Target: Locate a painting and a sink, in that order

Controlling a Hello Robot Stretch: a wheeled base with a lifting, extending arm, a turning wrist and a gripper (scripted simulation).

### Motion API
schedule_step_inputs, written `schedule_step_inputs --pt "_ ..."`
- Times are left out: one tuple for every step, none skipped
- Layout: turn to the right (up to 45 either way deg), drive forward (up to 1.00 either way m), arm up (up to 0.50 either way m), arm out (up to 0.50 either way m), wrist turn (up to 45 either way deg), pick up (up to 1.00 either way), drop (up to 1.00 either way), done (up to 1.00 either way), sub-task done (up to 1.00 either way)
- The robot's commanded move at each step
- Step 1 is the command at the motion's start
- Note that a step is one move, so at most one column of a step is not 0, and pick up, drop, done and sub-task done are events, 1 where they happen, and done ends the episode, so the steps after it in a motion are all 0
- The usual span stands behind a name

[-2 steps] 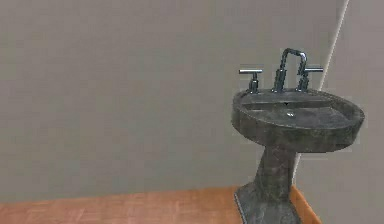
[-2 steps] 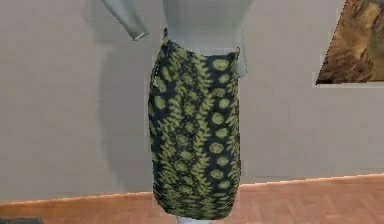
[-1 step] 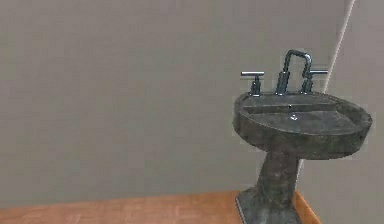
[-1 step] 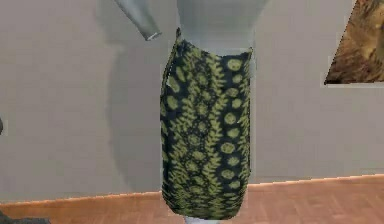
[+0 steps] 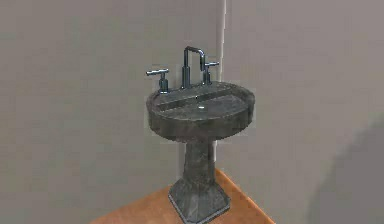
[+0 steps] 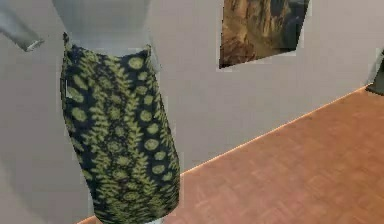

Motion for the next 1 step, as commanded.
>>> schedule_step_inputs --pt "0.0 0.0 0.0 0.0 0.0 0.0 0.0 1.0 0.0"
